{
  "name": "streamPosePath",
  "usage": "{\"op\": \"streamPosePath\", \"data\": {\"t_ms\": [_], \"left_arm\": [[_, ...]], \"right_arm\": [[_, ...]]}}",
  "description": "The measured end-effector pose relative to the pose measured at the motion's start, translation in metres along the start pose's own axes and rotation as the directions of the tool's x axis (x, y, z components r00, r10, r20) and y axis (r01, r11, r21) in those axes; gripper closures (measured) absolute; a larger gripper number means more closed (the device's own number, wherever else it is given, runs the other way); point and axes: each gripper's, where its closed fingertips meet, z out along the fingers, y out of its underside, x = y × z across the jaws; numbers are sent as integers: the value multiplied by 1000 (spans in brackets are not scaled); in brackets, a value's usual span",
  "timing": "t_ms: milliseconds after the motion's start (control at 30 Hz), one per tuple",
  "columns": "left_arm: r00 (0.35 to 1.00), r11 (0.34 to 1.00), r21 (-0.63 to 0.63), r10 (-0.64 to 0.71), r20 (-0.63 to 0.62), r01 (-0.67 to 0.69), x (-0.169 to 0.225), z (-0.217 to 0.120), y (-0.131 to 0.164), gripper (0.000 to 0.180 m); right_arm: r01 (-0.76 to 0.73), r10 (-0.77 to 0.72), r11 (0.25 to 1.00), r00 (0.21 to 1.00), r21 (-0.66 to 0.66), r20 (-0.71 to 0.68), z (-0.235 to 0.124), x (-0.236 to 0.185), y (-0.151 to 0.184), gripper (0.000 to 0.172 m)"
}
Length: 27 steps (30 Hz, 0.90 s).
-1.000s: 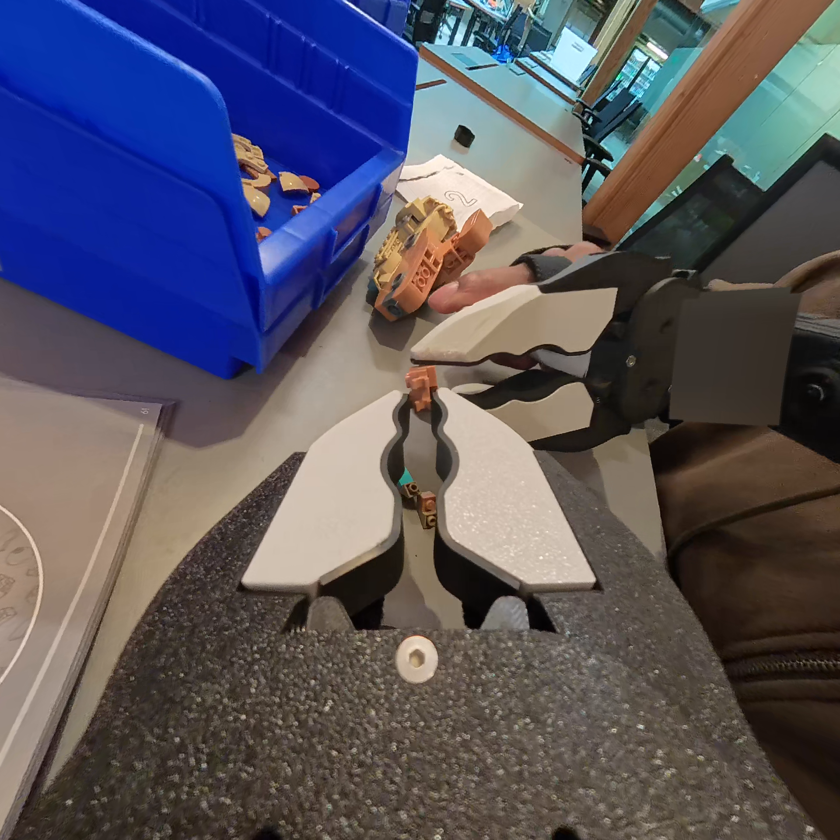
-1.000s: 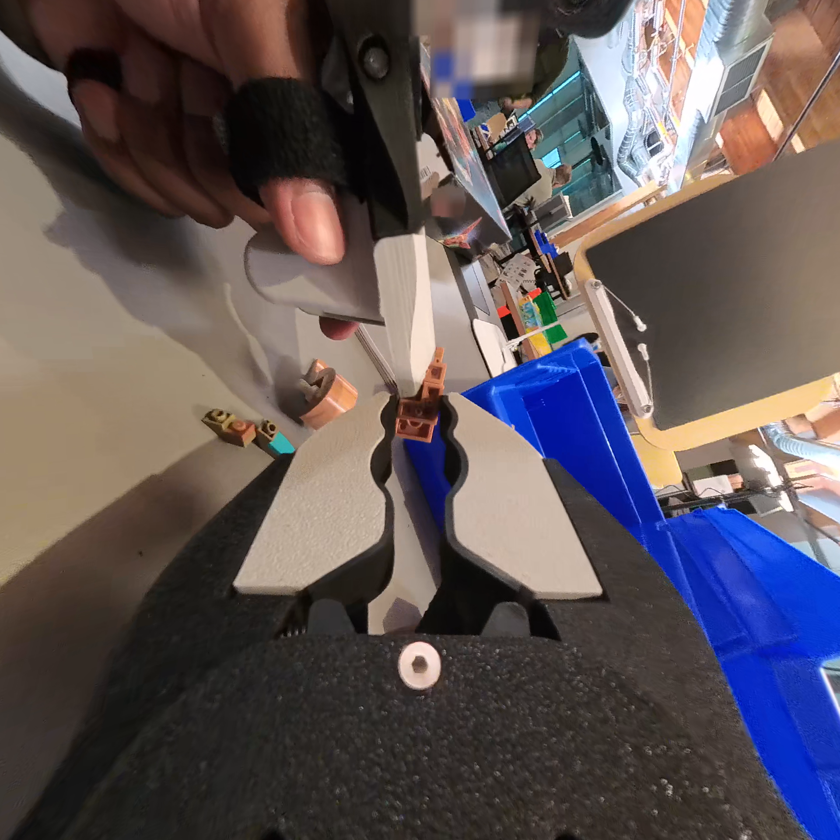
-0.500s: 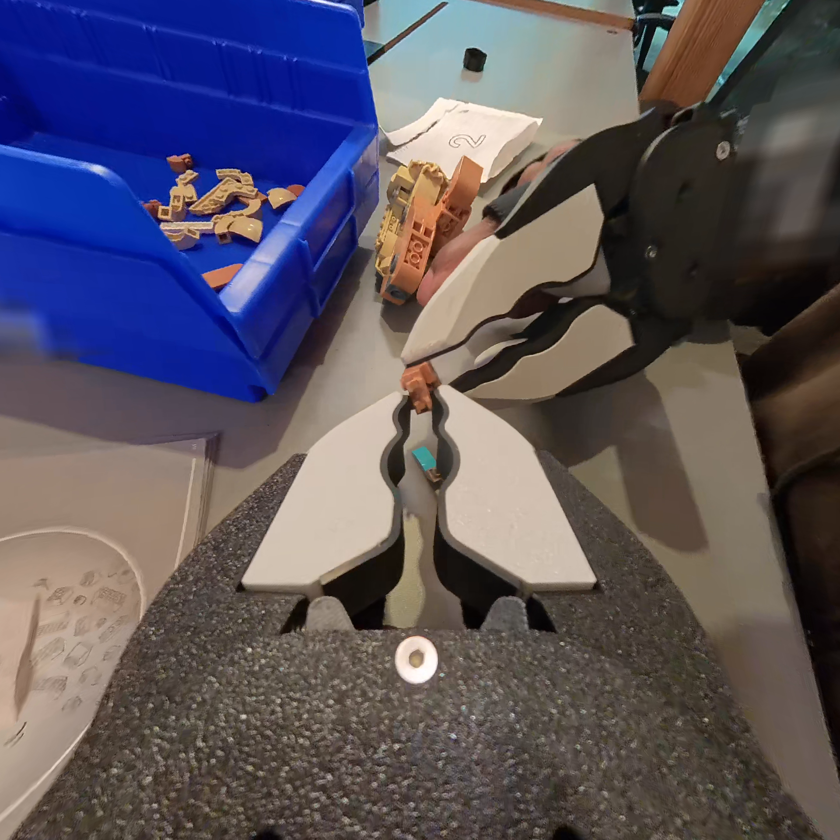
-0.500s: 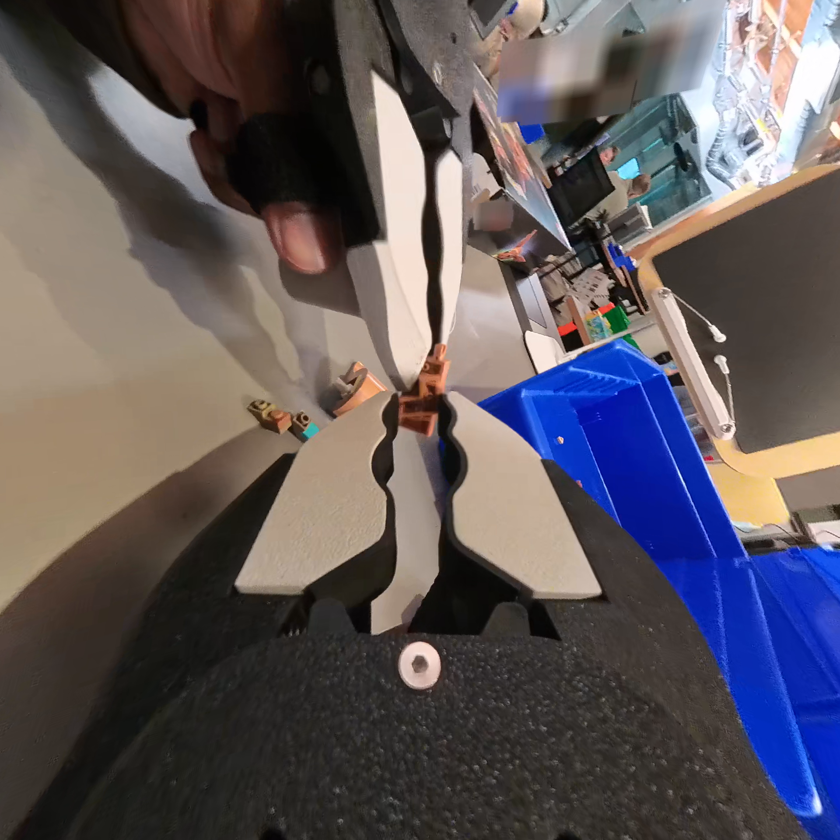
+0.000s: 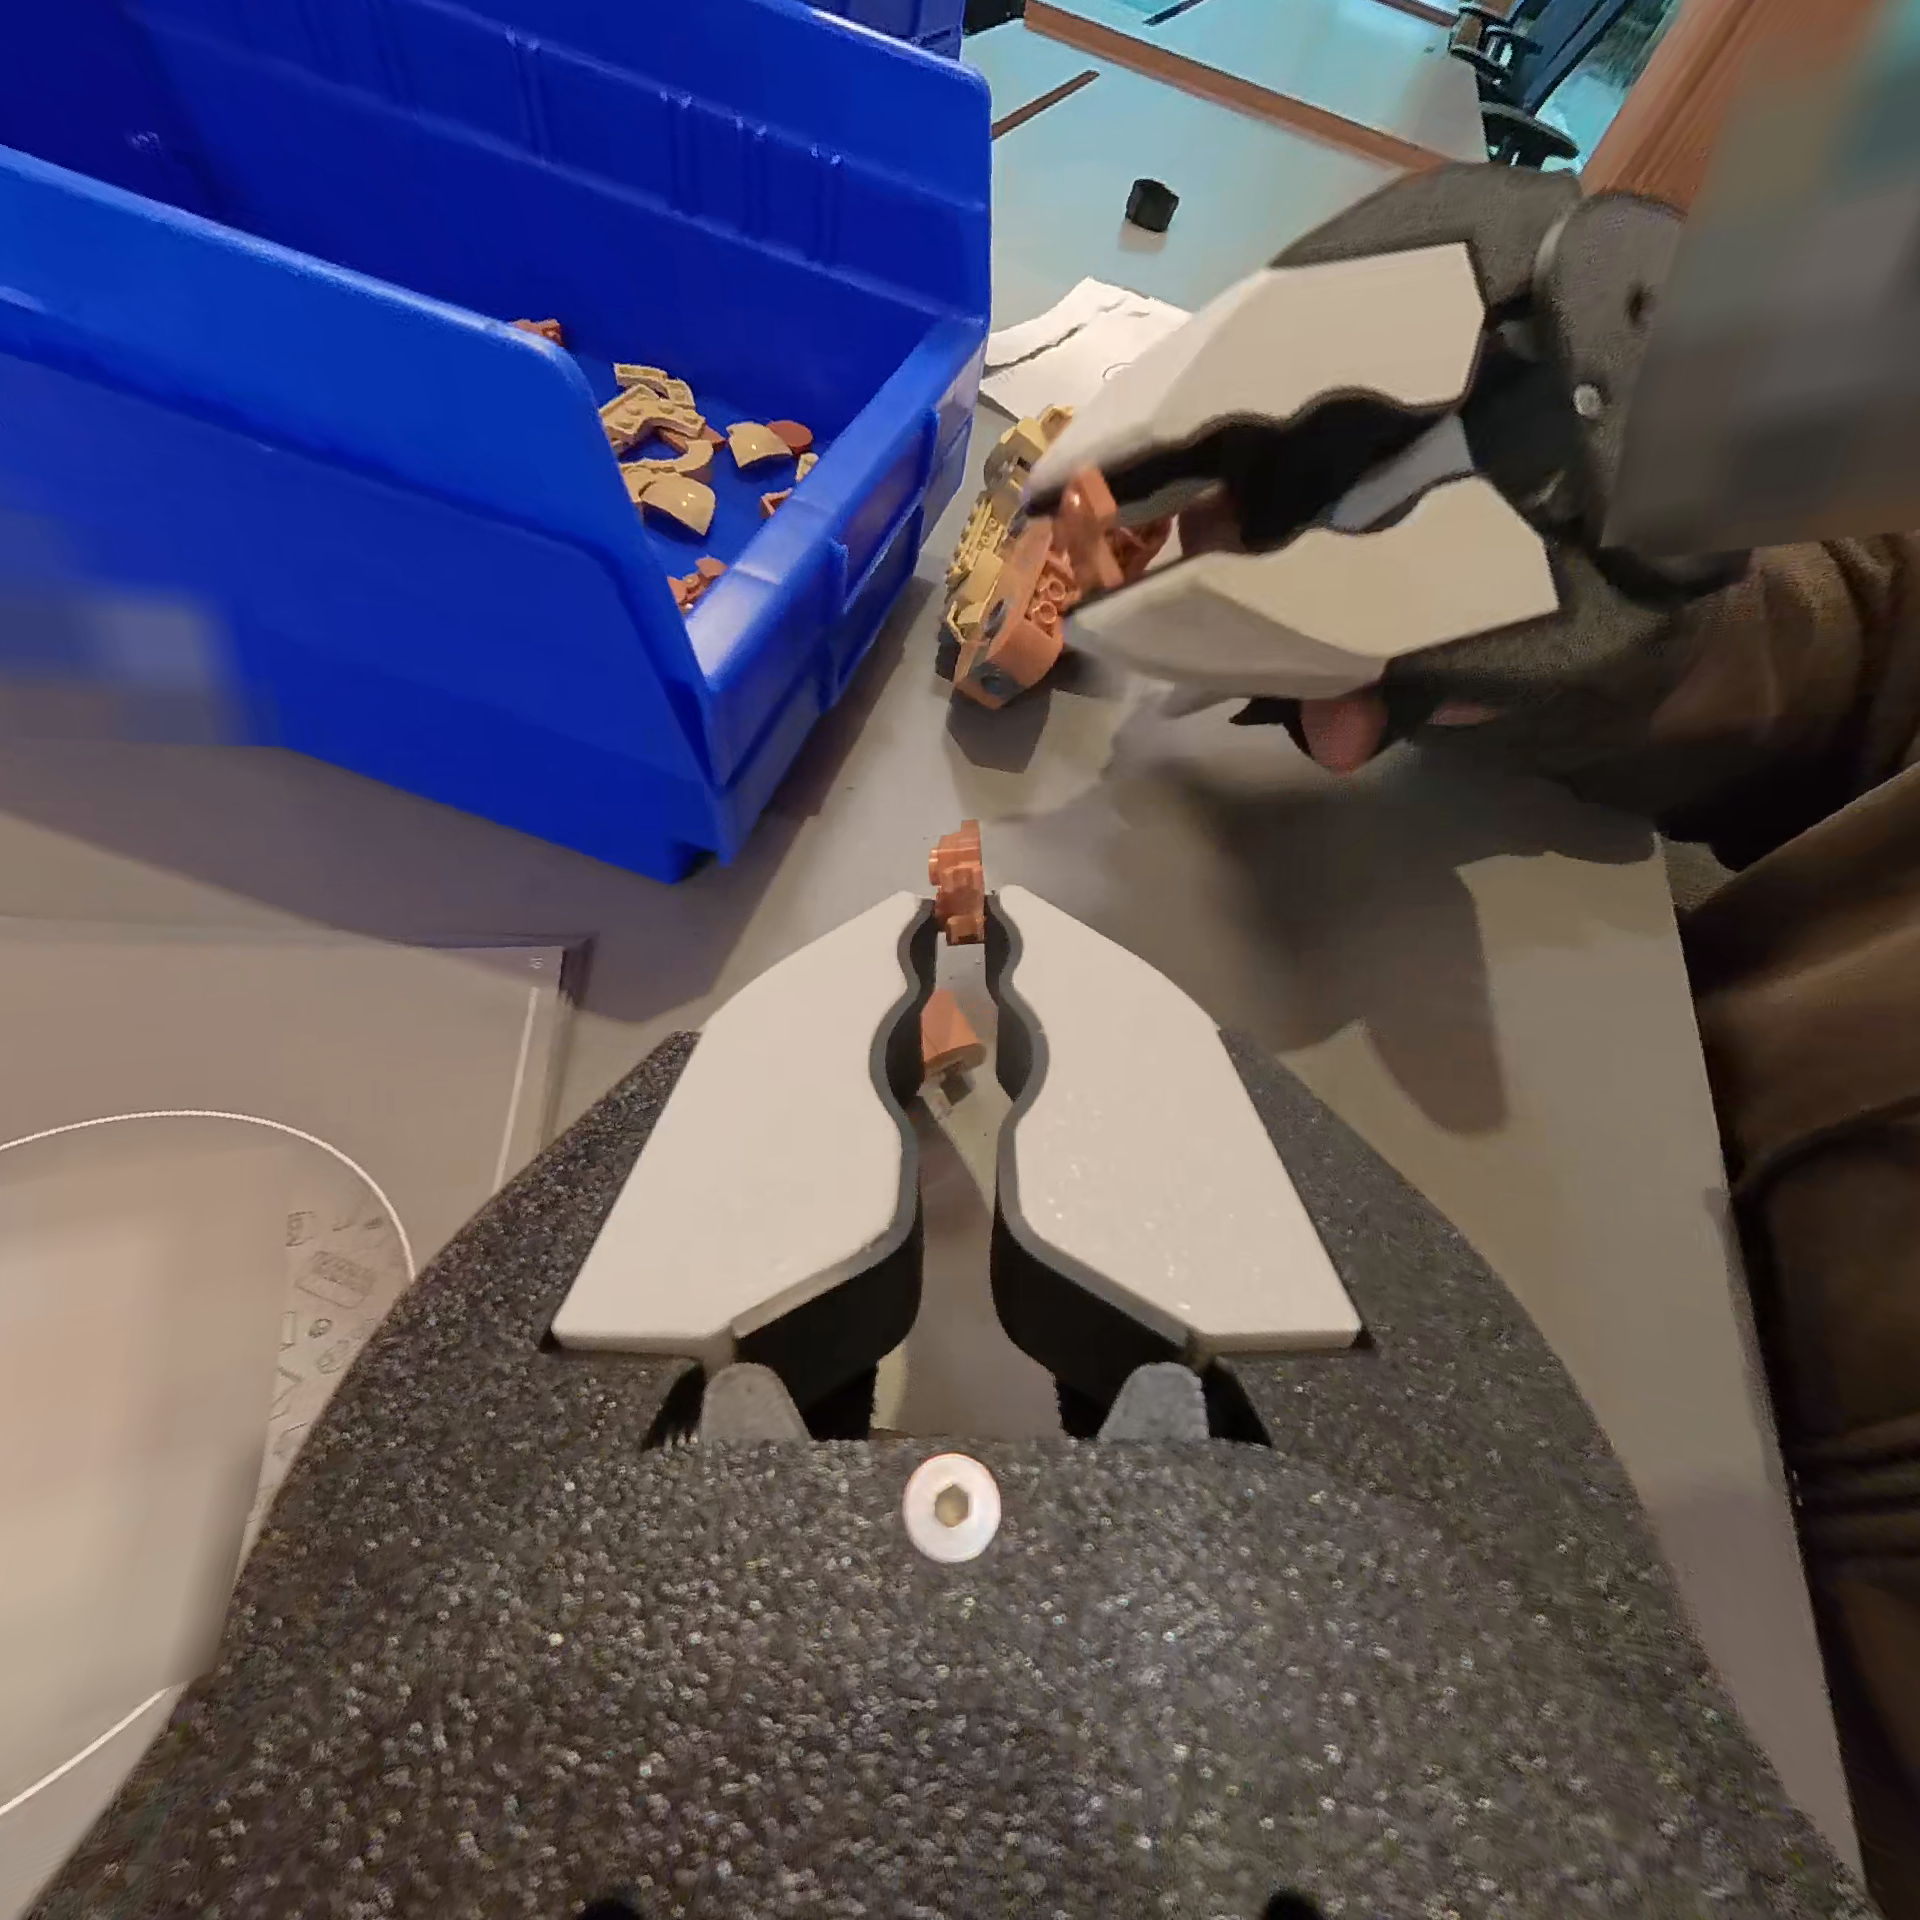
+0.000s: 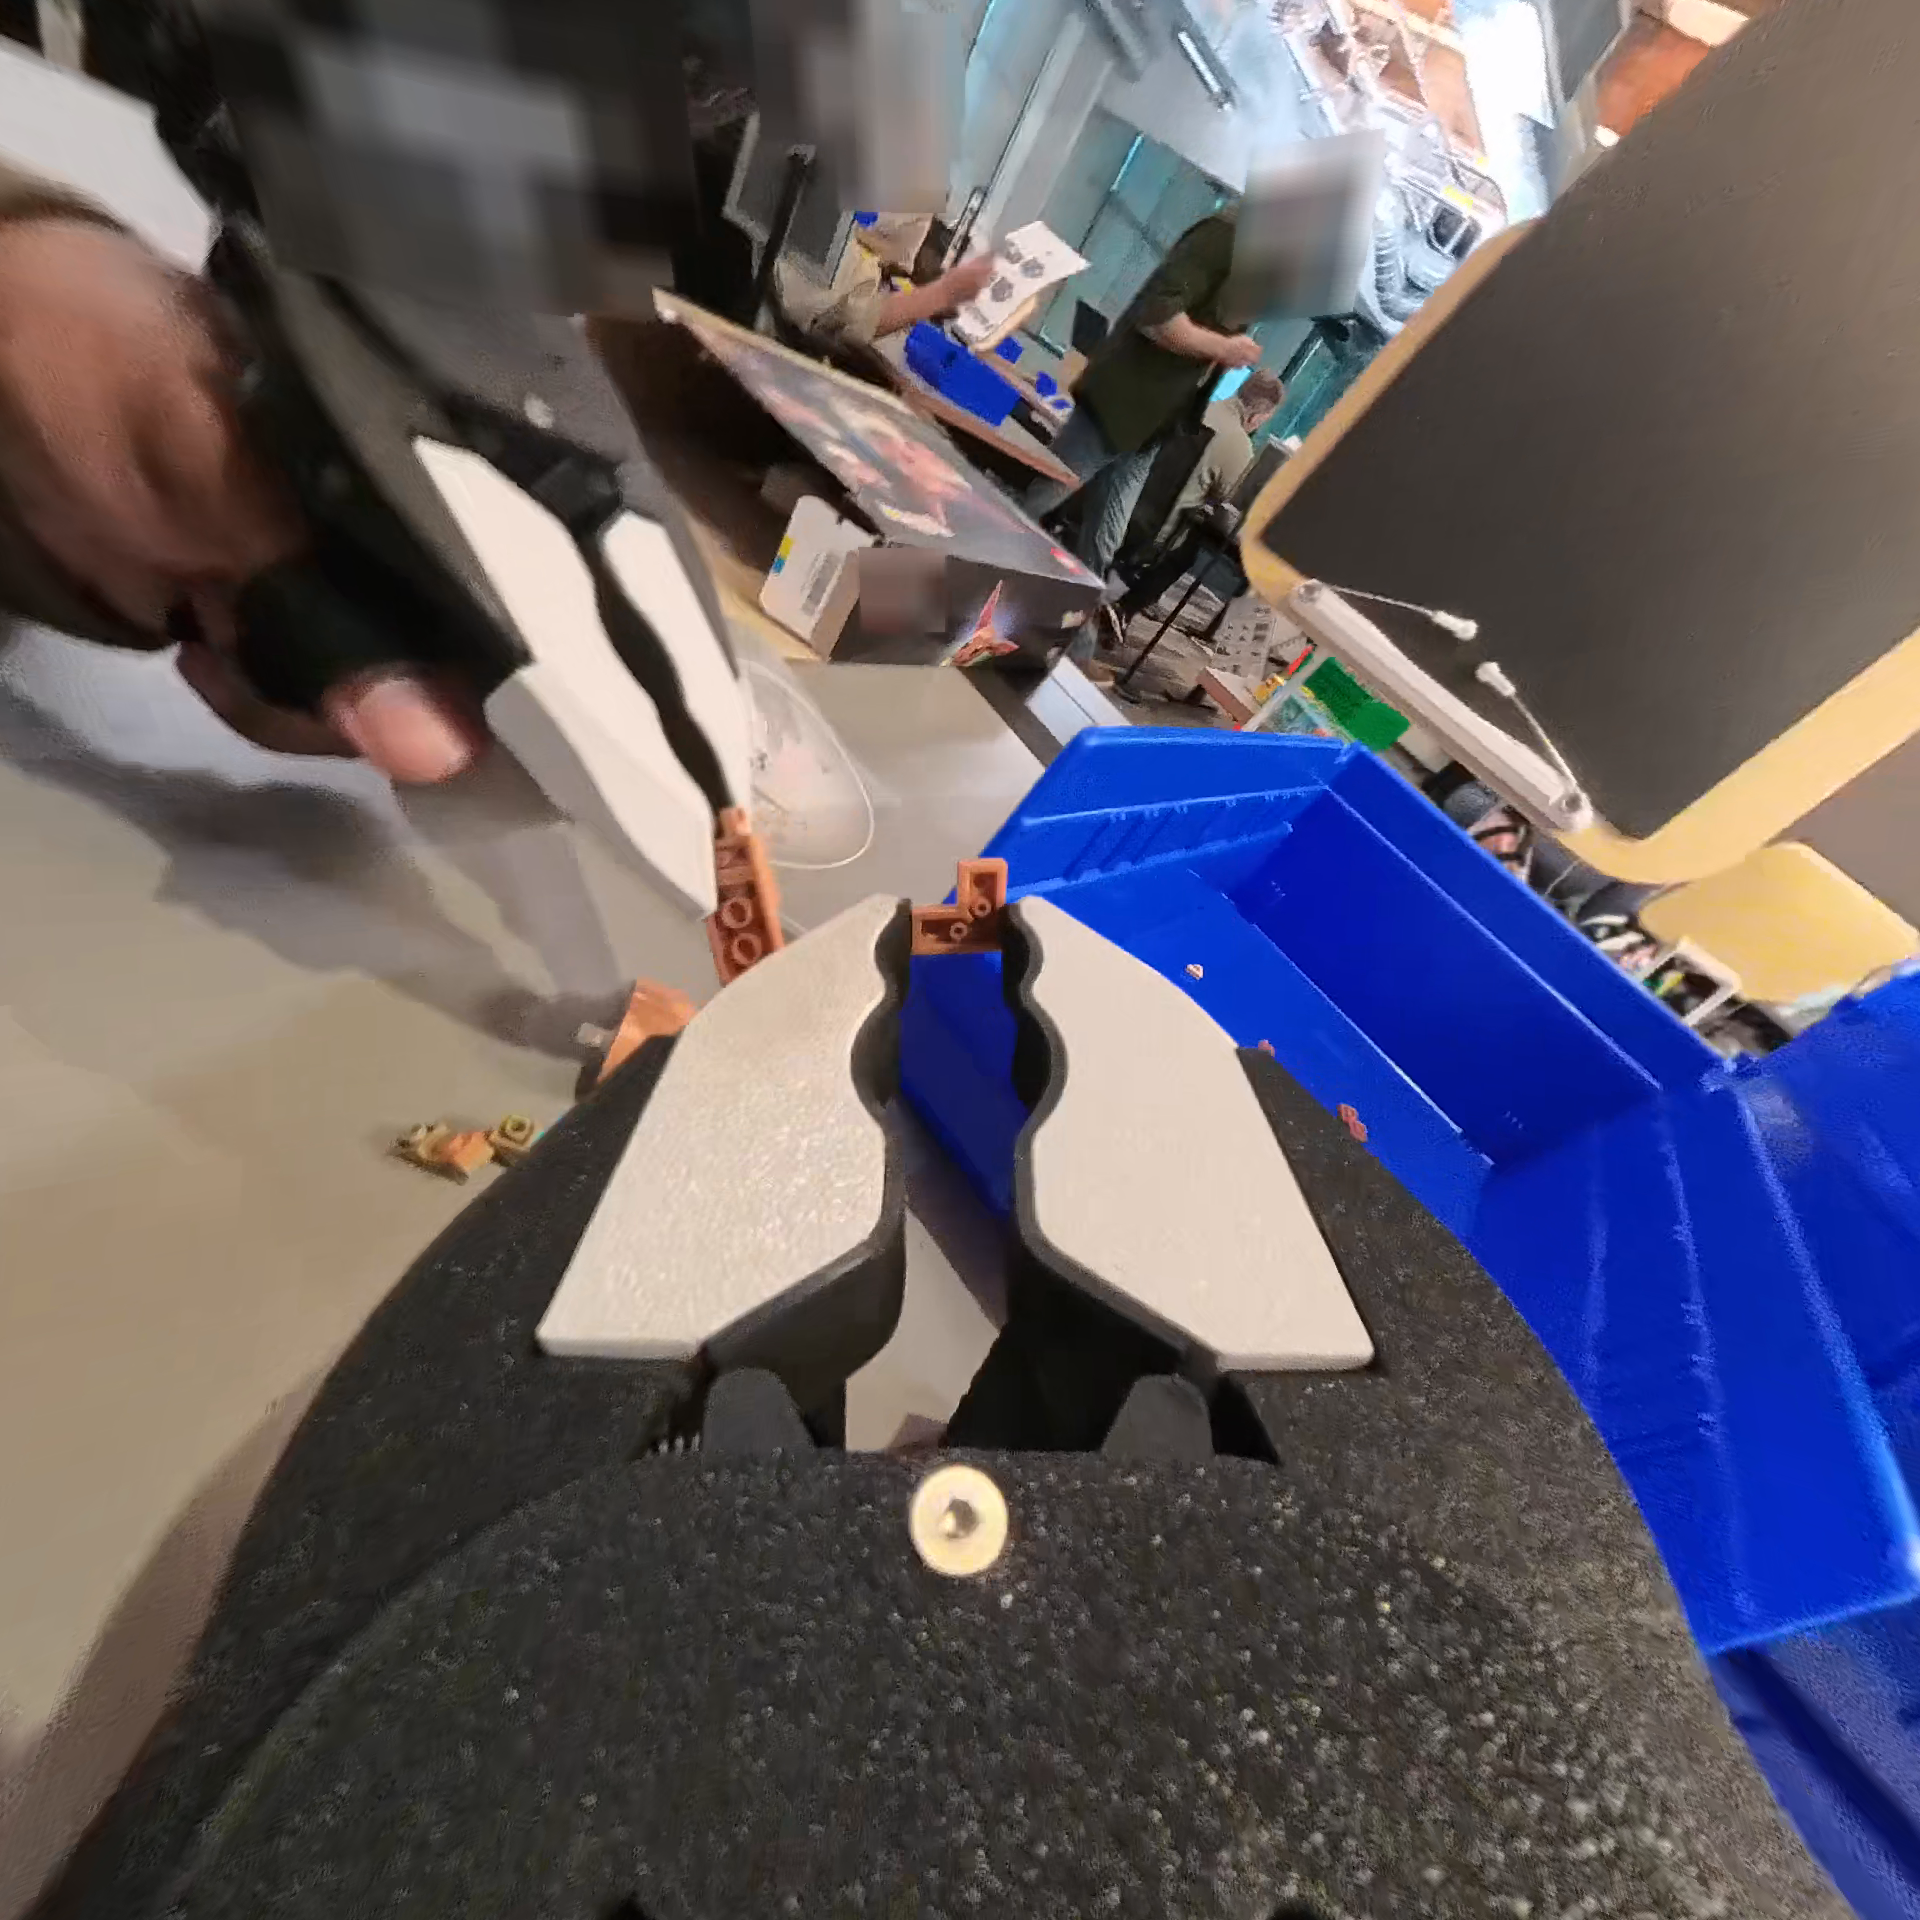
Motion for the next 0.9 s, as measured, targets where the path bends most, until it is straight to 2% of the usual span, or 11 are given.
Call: {"op": "streamPosePath", "data": {"t_ms": [167,333,533,600,667,733,767,800,900], "left_arm": [[1000,1000,10,-2,-7,2,4,0,-3,172],[1000,1000,30,7,-18,-7,9,-2,-7,172],[999,999,50,18,-28,-16,13,-3,-12,172],[999,998,58,24,-29,-22,15,-4,-13,172],[999,997,76,24,-32,-22,16,-4,-16,172],[999,995,101,6,-45,-1,16,-5,-19,172],[998,993,116,-8,-58,15,17,-6,-20,172],[997,991,132,-24,-71,33,16,-6,-22,172],[992,979,184,-64,-111,84,15,-8,-26,172]], "right_arm": [[-118,118,989,993,85,4,-5,9,-12,155],[-273,266,935,962,228,63,-15,20,-32,155],[-346,325,882,938,320,119,-24,31,-44,155],[-332,319,885,943,326,95,-23,37,-46,155],[-288,305,923,952,257,-28,-15,55,-41,155],[-269,275,961,939,58,-205,-3,81,-21,155],[-292,271,955,928,-44,-256,1,89,-12,151],[-327,291,940,919,-99,-266,5,92,-7,145],[-386,356,916,908,-111,-220,8,84,-9,142]]}}
